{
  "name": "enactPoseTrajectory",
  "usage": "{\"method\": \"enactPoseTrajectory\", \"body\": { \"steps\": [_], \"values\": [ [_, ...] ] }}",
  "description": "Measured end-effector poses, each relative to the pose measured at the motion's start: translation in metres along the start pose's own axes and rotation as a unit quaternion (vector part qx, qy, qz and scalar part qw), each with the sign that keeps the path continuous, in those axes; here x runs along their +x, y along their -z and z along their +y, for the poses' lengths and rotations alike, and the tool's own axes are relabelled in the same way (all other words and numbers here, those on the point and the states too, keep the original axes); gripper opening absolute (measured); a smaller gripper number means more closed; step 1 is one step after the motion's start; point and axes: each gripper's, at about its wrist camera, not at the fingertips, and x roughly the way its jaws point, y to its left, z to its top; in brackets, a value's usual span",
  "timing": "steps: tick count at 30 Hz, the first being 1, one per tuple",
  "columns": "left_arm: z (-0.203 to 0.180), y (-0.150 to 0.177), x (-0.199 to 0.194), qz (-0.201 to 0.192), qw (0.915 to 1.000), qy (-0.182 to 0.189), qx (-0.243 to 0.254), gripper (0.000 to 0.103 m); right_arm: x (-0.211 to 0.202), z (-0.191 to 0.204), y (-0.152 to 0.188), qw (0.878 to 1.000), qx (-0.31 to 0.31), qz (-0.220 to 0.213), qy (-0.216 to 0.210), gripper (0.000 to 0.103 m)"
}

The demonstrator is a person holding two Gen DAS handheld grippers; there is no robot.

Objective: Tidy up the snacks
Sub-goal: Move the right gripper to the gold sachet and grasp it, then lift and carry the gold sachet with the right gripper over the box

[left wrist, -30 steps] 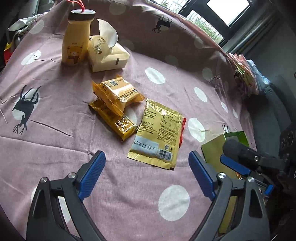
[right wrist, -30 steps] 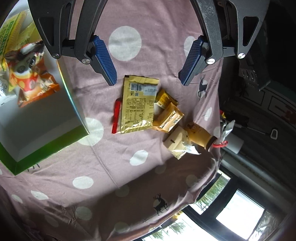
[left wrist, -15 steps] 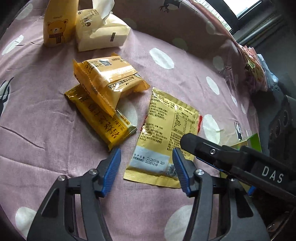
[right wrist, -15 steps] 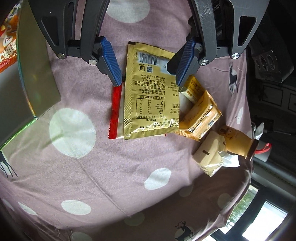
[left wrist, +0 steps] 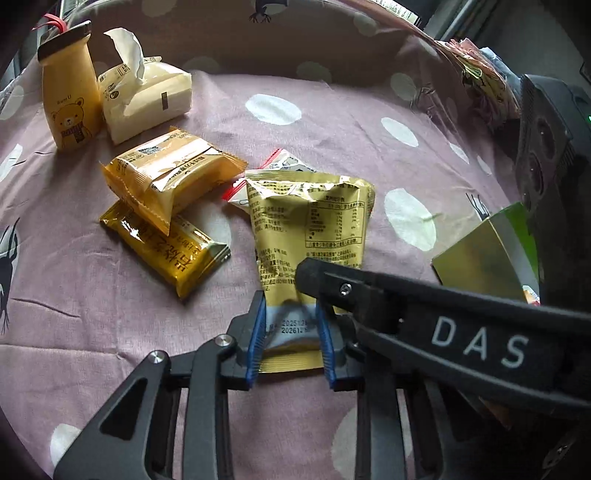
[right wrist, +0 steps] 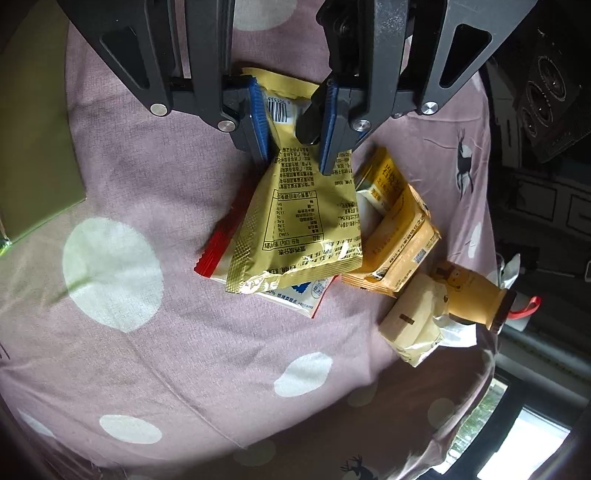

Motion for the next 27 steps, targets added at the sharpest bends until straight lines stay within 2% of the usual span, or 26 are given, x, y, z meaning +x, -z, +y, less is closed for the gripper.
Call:
{"method": "enactPoseTrajectory", "body": {
  "steps": [2,5,9,11,14,18,22,27],
  "values": [
    [-0.005,0.002,-0.009,-0.002,0.9999,0.013,-0.007,0.024,-0.009,0.005,0.006,1.0,-0.016,-0.01,-0.001,0.026],
    [-0.02,0.006,-0.031,-0.022,0.9997,0.006,0.009,0.024,-0.028,0.013,0.016,0.999,-0.04,-0.035,0.003,0.026],
    [-0.039,0.011,-0.063,-0.049,0.9985,0.016,0.02,0.024,-0.065,0.015,0.03,0.996,-0.052,-0.072,-0.02,0.026],
    [-0.052,0.016,-0.078,-0.061,0.9975,0.007,0.035,0.024,-0.085,0.016,0.038,0.994,-0.058,-0.091,-0.033,0.026],
    [-0.073,0.029,-0.103,-0.096,0.9936,0.006,0.06,0.024,-0.114,0.015,0.053,0.989,-0.07,-0.124,-0.046,0.026],
    [-0.09,0.045,-0.129,-0.123,0.99,0.018,0.067,0.024,-0.148,0.012,0.073,0.983,-0.078,-0.154,-0.069,0.026],
    [-0.106,0.057,-0.148,-0.145,0.9859,0.02,0.081,0.025,-0.173,0.011,0.091,0.976,-0.089,-0.176,-0.089,0.026],
    [-0.124,0.07,-0.16,-0.158,0.982,0.036,0.097,0.025,-0.198,0.008,0.109,0.971,-0.097,-0.202,-0.084,0.026]
  ]
}}
